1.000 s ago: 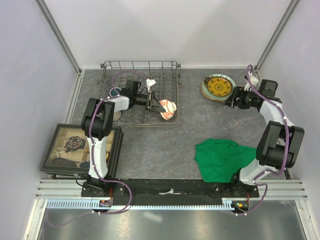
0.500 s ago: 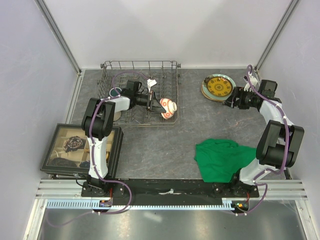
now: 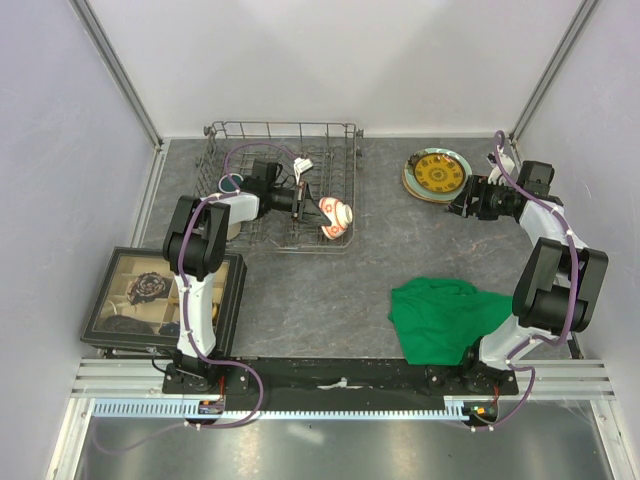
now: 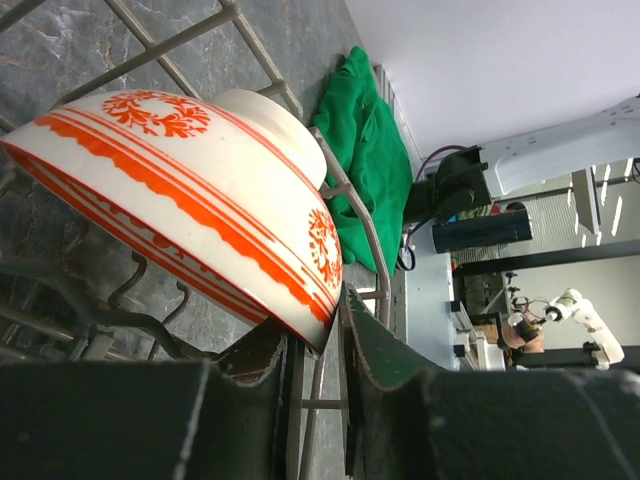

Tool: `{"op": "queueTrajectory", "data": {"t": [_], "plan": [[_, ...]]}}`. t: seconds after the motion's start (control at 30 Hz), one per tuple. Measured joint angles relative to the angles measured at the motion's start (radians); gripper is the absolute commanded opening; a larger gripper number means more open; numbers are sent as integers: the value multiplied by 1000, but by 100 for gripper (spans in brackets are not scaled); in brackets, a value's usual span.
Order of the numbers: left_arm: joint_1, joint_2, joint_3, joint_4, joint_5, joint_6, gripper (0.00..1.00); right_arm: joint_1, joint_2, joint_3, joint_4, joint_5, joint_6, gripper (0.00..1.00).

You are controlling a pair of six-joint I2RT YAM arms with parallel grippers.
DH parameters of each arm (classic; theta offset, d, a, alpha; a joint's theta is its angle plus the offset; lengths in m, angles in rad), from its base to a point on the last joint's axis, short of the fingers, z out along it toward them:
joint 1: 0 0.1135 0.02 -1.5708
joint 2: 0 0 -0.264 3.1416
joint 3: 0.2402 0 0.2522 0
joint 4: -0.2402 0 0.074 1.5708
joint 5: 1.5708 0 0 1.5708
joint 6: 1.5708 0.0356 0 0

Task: Unload the mixed dishes from the dish rack
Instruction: Pick up the bowl from the dish rack.

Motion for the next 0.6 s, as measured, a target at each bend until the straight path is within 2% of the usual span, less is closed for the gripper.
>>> {"op": "queueTrajectory", "data": {"t": [0.3, 0.6], "plan": [[8, 0, -21, 90, 54, -42, 2, -5, 6, 0, -4, -6, 0, 81], [27, 0, -80, 294, 91, -180, 2, -5, 12, 0, -8, -11, 0, 81]]}}
